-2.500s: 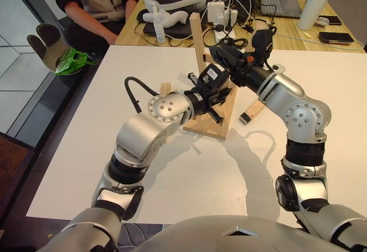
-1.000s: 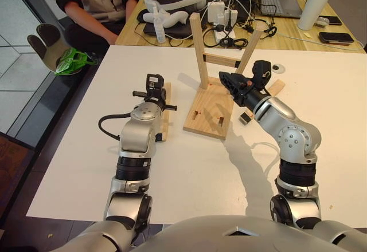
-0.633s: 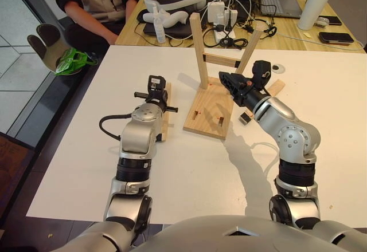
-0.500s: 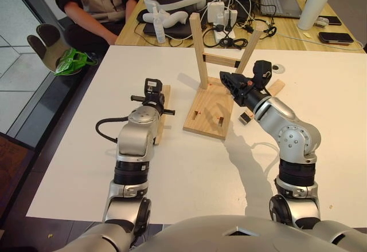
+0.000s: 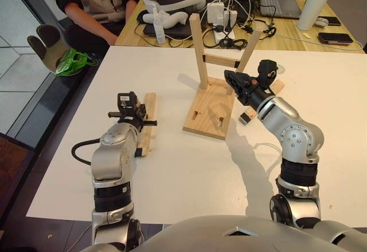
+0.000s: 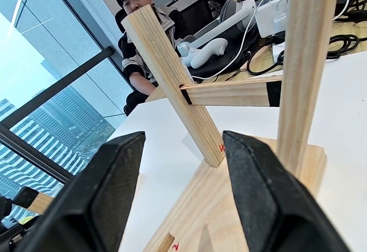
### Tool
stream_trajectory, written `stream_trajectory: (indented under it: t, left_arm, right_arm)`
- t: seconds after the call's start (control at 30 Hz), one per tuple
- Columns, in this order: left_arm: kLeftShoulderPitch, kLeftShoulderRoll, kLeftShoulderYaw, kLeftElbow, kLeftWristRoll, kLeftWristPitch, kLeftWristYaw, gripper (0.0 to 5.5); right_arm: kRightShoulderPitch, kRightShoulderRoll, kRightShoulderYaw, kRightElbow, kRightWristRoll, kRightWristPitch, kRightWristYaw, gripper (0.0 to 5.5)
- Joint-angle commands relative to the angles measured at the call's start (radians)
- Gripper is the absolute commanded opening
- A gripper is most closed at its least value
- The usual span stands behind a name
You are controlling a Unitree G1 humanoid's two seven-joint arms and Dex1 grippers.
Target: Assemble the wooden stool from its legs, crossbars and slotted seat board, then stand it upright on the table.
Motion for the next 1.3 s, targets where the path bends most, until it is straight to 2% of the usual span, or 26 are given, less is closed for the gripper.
stream_trajectory:
  t: [0.03, 0.2, 0.27, 0.37, 0.43, 0.5, 0.53, 0.6, 0.73, 0.83, 0.9, 1.07, 1.17, 1.3]
  left_arm:
    - [-0.157, 0.080, 0.022, 0.046, 0.006, 0.016, -0.019, 0.40]
    - [-0.537, 0.268, 0.104, 0.063, -0.019, 0.025, -0.063, 0.40]
    - [-0.606, 0.303, 0.126, 0.064, -0.045, 0.040, -0.088, 0.40]
    - [-0.471, 0.252, 0.148, 0.050, -0.103, -0.015, -0.140, 0.40]
    - [-0.224, 0.183, 0.136, 0.120, -0.119, -0.116, -0.187, 0.40]
    - [0.062, 0.142, 0.072, 0.239, -0.088, -0.151, -0.209, 0.40]
    - [0.171, 0.146, 0.002, 0.291, -0.066, -0.148, -0.237, 0.40]
    - [0.275, 0.153, -0.077, 0.334, -0.048, -0.148, -0.270, 0.40]
    - [0.171, 0.161, 0.007, 0.361, -0.085, -0.175, -0.223, 0.40]
    - [0.131, 0.183, 0.009, 0.363, -0.106, -0.145, -0.241, 0.40]
    - [0.119, 0.192, -0.015, 0.387, -0.120, -0.096, -0.266, 0.40]
    - [0.079, 0.266, -0.171, 0.440, -0.118, -0.014, -0.404, 0.40]
    - [-0.028, 0.269, -0.176, 0.518, -0.097, -0.039, -0.385, 0.40]
    - [-0.160, 0.216, -0.185, 0.564, -0.093, -0.061, -0.340, 0.40]
  right_arm:
    - [-0.037, -0.005, 0.003, 0.017, -0.010, -0.004, 0.000, 2.53]
    - [-0.050, -0.016, -0.001, 0.025, -0.013, -0.002, 0.011, 2.53]
    - [-0.052, -0.020, -0.003, 0.024, -0.012, 0.000, 0.013, 2.53]
    - [-0.051, -0.024, -0.004, 0.020, -0.008, 0.006, 0.010, 2.53]
    - [-0.053, -0.025, -0.001, 0.021, -0.006, 0.010, 0.011, 2.53]
    - [-0.070, -0.027, 0.005, 0.031, -0.003, 0.018, 0.017, 2.53]
    - [-0.074, -0.030, 0.000, 0.028, 0.000, 0.023, 0.016, 2.53]
    - [-0.078, -0.037, -0.007, 0.026, 0.002, 0.027, 0.016, 2.53]
    - [-0.079, -0.031, -0.007, 0.029, -0.002, 0.017, 0.009, 2.53]
    - [-0.084, -0.025, -0.005, 0.034, -0.005, 0.010, 0.006, 2.53]
    - [-0.087, -0.023, -0.006, 0.035, -0.006, 0.007, 0.004, 2.53]
    - [-0.097, -0.029, -0.007, 0.039, -0.009, 0.004, 0.007, 2.53]
    - [-0.104, -0.033, -0.005, 0.041, -0.010, 0.005, 0.011, 2.53]
    - [-0.115, -0.038, 0.002, 0.046, -0.011, 0.011, 0.018, 2.53]
